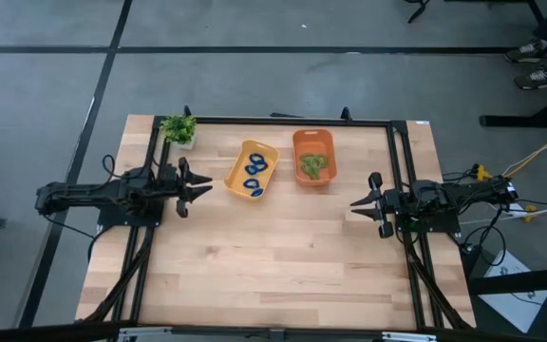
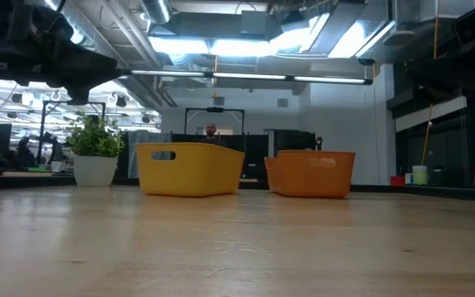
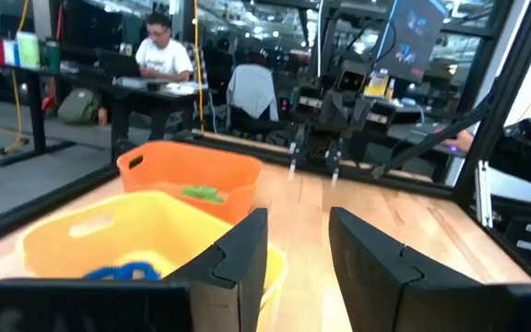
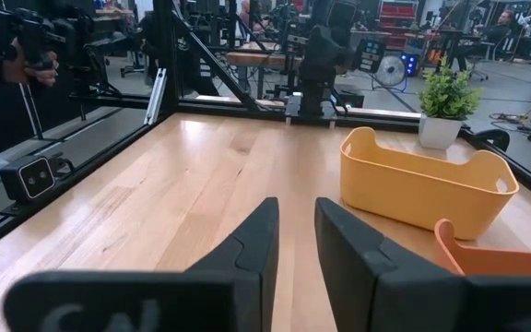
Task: Sort items
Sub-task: Return to Home Position
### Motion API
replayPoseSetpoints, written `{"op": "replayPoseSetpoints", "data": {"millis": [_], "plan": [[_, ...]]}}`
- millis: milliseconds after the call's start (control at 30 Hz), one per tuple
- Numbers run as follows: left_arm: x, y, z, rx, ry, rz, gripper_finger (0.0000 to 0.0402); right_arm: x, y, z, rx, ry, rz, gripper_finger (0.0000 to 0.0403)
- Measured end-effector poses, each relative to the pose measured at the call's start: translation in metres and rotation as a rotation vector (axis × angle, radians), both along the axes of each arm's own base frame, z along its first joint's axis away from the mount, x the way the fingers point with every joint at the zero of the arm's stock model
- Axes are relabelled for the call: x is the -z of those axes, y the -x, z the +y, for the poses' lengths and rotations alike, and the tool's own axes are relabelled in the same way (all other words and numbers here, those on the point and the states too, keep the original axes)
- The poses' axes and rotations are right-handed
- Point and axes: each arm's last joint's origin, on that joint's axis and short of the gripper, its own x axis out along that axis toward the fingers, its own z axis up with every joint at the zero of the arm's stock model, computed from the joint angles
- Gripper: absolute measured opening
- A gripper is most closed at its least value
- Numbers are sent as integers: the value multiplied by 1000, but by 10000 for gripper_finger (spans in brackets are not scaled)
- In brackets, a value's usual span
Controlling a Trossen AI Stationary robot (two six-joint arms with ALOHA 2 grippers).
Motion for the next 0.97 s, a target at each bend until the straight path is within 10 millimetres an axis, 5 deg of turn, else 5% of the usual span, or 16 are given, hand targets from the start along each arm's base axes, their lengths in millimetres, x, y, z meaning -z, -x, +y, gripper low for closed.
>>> {"op": "replayPoseSetpoints", "data": {"millis": [967], "plan": [[1, 8, 0, 0, 41, 70, 115, 0, 0, 0, 0, 0, -1, 75]]}}
